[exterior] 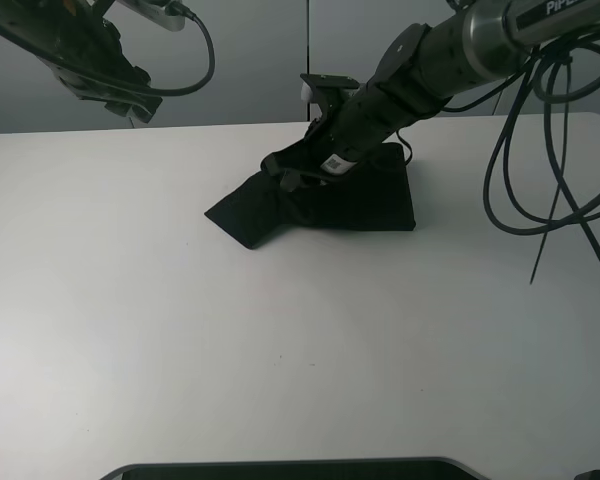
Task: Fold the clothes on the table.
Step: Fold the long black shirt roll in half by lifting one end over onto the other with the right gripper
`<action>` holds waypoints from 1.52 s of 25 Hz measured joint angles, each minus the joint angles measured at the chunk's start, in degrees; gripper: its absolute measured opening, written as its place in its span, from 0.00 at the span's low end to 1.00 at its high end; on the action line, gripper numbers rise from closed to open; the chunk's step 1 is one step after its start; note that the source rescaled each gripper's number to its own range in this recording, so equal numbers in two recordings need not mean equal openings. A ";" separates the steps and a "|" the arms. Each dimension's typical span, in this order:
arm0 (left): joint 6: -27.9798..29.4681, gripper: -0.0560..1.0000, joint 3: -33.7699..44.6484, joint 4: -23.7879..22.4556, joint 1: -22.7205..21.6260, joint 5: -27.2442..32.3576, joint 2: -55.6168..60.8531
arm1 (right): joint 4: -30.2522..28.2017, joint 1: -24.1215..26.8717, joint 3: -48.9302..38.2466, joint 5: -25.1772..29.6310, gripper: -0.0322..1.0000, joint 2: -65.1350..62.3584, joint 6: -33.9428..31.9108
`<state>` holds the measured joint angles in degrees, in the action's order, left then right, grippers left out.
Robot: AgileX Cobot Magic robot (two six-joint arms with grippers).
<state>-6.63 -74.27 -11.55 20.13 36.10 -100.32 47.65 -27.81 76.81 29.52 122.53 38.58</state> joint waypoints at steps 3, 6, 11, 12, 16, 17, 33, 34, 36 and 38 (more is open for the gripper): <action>0.00 0.70 0.00 0.00 0.00 0.00 0.00 | 4.47 -0.21 0.00 0.45 0.54 0.00 2.91; 0.00 0.70 0.00 0.00 0.00 0.00 0.00 | 7.23 -1.03 0.11 0.45 0.59 0.00 4.90; -0.09 0.70 0.00 0.00 0.00 -0.24 0.00 | 9.43 -4.33 0.80 1.32 0.60 0.00 8.05; -0.09 0.70 0.00 0.00 0.00 -0.56 0.00 | 10.01 -5.14 0.95 1.32 0.60 0.00 8.61; -0.09 0.70 0.00 0.00 0.00 -0.78 0.00 | 10.27 -7.52 1.09 0.04 0.60 0.00 9.15; -0.09 0.70 0.00 0.00 0.00 -0.78 0.00 | 10.31 -7.82 1.09 -0.10 0.60 0.00 9.15; -0.13 0.70 0.00 -0.34 0.00 -1.49 7.40 | 11.83 -8.06 1.22 -2.73 0.60 3.04 11.37; -0.13 0.70 0.00 -0.44 0.00 -1.60 8.46 | 12.27 -8.06 1.22 -2.73 0.60 3.30 11.65; -0.13 0.70 0.00 -0.44 0.00 -2.15 10.47 | 13.36 -8.06 1.22 -2.87 0.60 3.58 12.24; -0.13 0.70 0.00 -0.44 0.00 -2.26 12.52 | 14.16 -8.06 1.26 -3.01 0.60 3.95 12.65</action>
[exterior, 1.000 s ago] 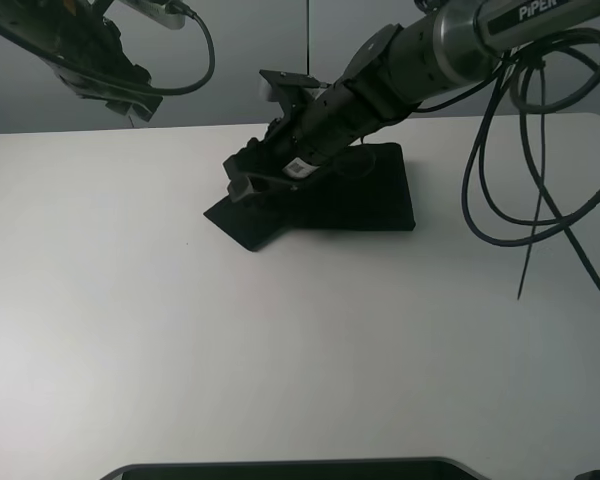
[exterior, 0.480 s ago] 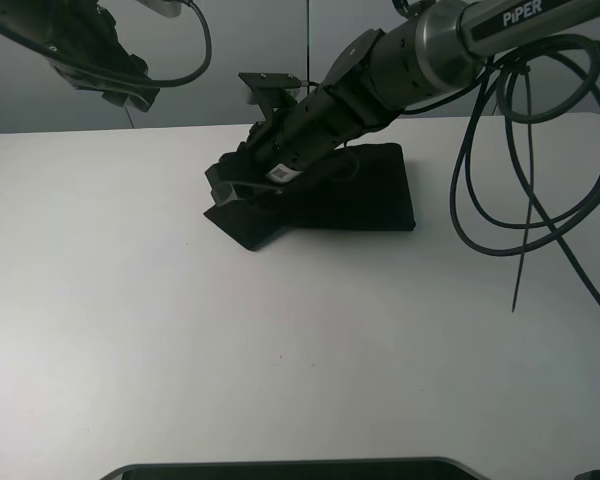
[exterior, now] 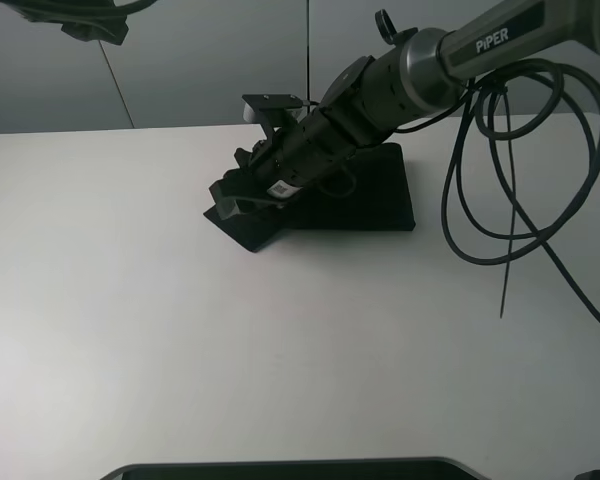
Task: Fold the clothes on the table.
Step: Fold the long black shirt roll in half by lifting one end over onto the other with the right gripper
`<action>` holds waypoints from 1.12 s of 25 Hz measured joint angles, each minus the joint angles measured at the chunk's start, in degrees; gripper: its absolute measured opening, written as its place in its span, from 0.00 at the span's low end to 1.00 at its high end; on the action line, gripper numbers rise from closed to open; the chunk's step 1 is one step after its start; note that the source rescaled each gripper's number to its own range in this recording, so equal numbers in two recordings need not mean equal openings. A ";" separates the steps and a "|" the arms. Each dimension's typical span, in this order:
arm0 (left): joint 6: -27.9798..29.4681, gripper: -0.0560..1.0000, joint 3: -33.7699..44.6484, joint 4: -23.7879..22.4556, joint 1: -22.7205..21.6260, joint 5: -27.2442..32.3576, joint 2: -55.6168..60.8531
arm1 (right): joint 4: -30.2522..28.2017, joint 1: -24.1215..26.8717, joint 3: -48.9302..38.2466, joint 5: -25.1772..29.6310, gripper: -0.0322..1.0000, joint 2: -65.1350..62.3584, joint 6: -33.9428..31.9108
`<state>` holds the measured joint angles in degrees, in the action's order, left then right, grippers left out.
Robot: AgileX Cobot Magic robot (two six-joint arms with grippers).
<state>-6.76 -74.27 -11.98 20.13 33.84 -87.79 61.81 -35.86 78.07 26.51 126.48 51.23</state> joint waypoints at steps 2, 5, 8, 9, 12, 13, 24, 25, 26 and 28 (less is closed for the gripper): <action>0.00 0.70 0.00 0.00 0.00 -0.27 1.66 | 1.27 0.00 0.00 0.76 0.60 0.61 0.64; 0.00 0.70 0.00 0.00 0.00 -0.89 3.81 | 2.10 -0.46 0.00 1.75 0.60 1.26 1.71; 0.00 0.70 0.00 0.00 0.00 -1.36 5.65 | 3.94 -2.49 0.00 2.23 0.60 1.34 4.13; 0.00 0.70 0.00 0.00 0.00 -1.40 6.10 | 5.01 -3.44 0.00 2.37 0.60 1.34 5.36; 0.00 0.70 0.00 0.12 0.00 -1.50 7.10 | 7.73 -6.36 0.00 2.85 0.60 1.34 8.85; 0.00 0.70 0.00 0.12 0.00 -1.50 7.23 | 8.25 -7.38 0.00 2.85 0.60 1.34 10.10; 0.11 0.70 0.00 -1.35 0.00 1.08 12.64 | -12.55 -7.80 0.00 -3.08 0.54 -7.03 5.37; 0.11 0.70 0.00 -2.39 0.00 2.09 13.57 | -17.97 -7.10 0.00 -3.08 0.57 -8.72 1.64; 0.11 0.70 0.00 -3.44 0.00 3.17 14.57 | -24.52 -6.44 0.00 -2.55 0.60 -10.09 -3.46; 0.11 0.70 0.00 -4.76 0.00 4.90 16.82 | -38.06 -4.91 0.00 -0.62 0.68 -13.43 -14.17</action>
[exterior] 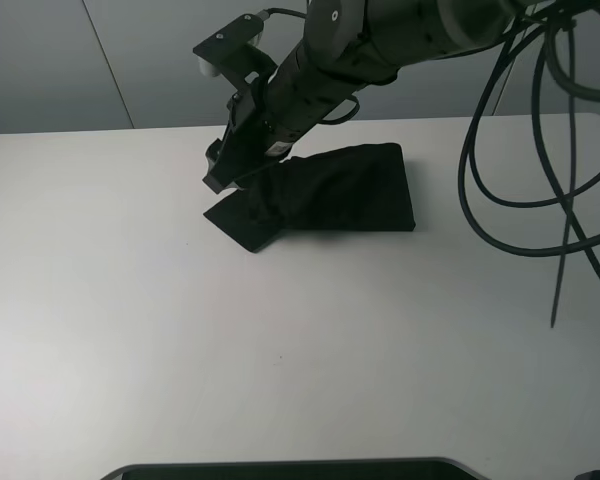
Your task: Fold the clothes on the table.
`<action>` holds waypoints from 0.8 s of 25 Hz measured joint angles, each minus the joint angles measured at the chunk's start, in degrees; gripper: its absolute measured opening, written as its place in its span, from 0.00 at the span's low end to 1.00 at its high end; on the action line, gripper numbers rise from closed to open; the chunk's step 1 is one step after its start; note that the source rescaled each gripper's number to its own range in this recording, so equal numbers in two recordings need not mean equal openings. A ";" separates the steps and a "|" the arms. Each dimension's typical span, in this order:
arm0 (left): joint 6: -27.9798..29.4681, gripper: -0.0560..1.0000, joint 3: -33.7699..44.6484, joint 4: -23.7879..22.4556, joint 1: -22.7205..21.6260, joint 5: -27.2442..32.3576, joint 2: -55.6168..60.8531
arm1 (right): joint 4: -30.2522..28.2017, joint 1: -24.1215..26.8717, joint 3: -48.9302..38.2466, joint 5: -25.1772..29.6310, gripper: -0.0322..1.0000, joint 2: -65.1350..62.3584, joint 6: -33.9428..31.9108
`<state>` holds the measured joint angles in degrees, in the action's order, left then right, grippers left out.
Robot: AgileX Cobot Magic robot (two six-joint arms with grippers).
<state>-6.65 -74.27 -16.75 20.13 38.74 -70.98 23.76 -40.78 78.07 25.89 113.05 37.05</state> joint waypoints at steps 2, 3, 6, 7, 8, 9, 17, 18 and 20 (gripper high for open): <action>0.10 0.70 0.00 -0.35 0.00 0.84 2.59 | -13.00 0.82 0.09 3.31 0.75 -2.92 -10.02; 0.38 0.70 0.00 -0.47 0.00 0.99 4.15 | -19.85 0.82 0.09 5.61 0.76 -4.51 -15.08; 2.29 0.70 0.00 -0.59 0.00 1.78 8.72 | -34.72 0.90 0.09 12.77 0.76 -8.32 -25.01; 2.68 0.70 0.00 -0.69 0.00 2.56 10.34 | -38.78 0.90 0.09 15.29 0.76 -9.50 -27.47; 2.96 0.70 0.00 -0.81 0.00 3.49 11.88 | -41.83 0.90 0.09 17.68 0.76 -10.40 -29.31; 3.06 0.70 0.00 -1.04 0.00 4.32 13.35 | -45.01 0.90 0.09 19.43 0.76 -11.45 -31.16; 4.75 0.70 0.00 -4.59 0.00 14.25 21.28 | -58.42 0.90 0.09 25.99 0.81 -22.34 -40.61; 5.50 0.70 0.00 -5.41 0.00 15.38 22.19 | -59.10 0.90 0.09 25.73 0.83 -24.48 -41.47; 7.25 0.70 0.00 -6.64 0.00 17.42 24.12 | -60.19 0.90 0.09 25.51 0.86 -28.73 -43.16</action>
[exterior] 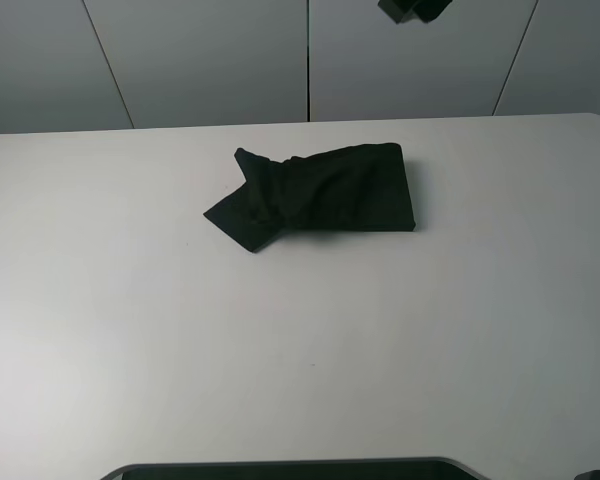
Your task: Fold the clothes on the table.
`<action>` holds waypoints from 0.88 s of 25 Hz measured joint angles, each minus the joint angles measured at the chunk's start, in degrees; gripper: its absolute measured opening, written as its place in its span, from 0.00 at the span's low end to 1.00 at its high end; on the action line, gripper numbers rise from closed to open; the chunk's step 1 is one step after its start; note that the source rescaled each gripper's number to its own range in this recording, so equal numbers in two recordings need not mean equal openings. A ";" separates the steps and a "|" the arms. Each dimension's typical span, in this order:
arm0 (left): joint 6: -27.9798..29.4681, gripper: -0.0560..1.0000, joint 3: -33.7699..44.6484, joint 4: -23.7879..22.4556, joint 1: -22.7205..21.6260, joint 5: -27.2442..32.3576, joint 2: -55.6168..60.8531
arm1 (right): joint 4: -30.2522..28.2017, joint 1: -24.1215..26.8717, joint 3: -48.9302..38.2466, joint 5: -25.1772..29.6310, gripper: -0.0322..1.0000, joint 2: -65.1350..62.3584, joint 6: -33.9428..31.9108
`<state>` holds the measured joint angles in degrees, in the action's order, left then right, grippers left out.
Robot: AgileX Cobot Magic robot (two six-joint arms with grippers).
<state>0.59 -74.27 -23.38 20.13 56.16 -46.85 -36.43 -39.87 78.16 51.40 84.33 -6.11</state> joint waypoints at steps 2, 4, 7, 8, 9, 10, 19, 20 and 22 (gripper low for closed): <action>1.09 0.71 0.00 -0.36 0.00 2.12 2.37 | -0.53 0.00 0.04 0.13 0.89 -4.80 -0.82; 2.13 0.75 0.00 -0.47 0.00 4.09 4.82 | -1.25 0.00 0.04 1.47 0.91 -9.17 -1.32; 4.03 0.83 0.00 -1.22 0.00 7.10 8.82 | -1.77 0.00 0.04 4.86 0.95 -15.97 -1.56; 4.73 0.86 0.00 -1.45 0.00 7.99 10.33 | -1.77 0.00 0.04 5.99 0.96 -18.40 -1.56; 5.46 0.88 0.00 -1.94 0.00 8.88 11.85 | -1.77 0.00 0.04 6.93 0.96 -20.95 -1.67; 5.89 0.90 0.00 -2.59 0.00 9.50 13.31 | -1.77 0.00 0.04 7.70 0.96 -23.21 -1.67; 9.19 0.92 0.83 -5.95 0.00 13.58 23.89 | -1.27 0.00 0.26 16.53 0.97 -46.09 0.01; 9.19 0.92 1.66 -6.25 0.00 13.58 25.25 | -0.97 0.00 0.26 17.12 0.97 -47.84 1.04; 8.94 0.92 4.48 -6.65 0.00 13.67 27.97 | 0.24 0.00 0.26 17.89 0.97 -51.49 3.53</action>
<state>9.53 -69.79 -30.03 20.13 69.82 -18.88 -36.19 -39.87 78.43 69.30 32.84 -2.58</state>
